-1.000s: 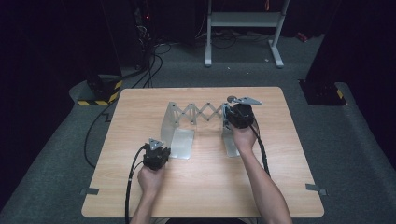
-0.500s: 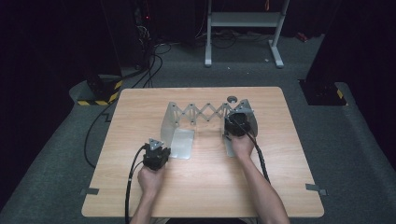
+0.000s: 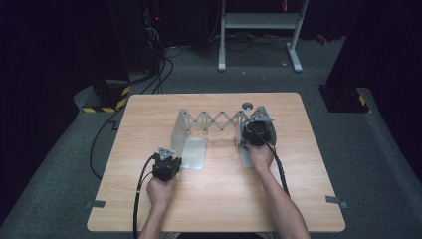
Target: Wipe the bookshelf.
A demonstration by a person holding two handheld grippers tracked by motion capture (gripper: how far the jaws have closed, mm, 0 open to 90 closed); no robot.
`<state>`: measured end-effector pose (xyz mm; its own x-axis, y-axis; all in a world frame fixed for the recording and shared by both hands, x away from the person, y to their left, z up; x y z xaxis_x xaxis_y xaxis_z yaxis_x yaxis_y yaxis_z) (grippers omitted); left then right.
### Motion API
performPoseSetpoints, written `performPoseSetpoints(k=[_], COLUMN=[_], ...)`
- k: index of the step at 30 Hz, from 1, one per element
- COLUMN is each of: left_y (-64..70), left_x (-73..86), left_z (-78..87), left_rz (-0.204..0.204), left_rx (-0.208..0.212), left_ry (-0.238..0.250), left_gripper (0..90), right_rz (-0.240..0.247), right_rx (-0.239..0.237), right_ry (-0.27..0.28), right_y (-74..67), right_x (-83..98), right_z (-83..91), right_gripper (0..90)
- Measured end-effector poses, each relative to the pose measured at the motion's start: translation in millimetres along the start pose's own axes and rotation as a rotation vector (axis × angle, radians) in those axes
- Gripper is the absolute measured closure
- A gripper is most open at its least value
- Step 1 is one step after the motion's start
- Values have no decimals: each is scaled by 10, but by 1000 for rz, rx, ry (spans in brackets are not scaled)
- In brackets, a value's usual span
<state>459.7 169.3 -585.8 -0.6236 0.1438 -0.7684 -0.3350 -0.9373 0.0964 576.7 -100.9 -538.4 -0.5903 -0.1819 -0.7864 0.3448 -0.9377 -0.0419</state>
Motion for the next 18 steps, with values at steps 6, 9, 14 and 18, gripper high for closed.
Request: performPoseSetpoints(k=[6,9,14,18], left_y=[0,0,0,0], left_x=[0,-1,-1,-1], left_z=[-1,-1,-1,0], left_rz=[-1,-1,-2,-4], left_rx=[0,0,-1,-2], left_ry=[0,0,0,0], left_gripper=[849,849,849,849], right_rz=[-25,-31,-34,-18], right_rx=[12,5,-17,-23], right_ry=[70,89,146,185], right_y=[73,59,7,-28], right_x=[-203,-255,-376,-527], right_z=[228,275,399,519], right_gripper=[811,811,812,812])
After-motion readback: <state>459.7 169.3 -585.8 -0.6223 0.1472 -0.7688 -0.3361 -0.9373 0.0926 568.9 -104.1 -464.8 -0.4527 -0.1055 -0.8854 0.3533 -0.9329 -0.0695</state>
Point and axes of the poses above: each handheld gripper's, and its own axes: z roughly backward along the jaws, x roughly out of its underside, y roughly to its right, the point moved 9 cm from there along -z, roughly forward along the jaws, and after that the axes turned 1 degree about x, right-handed, at the moved point
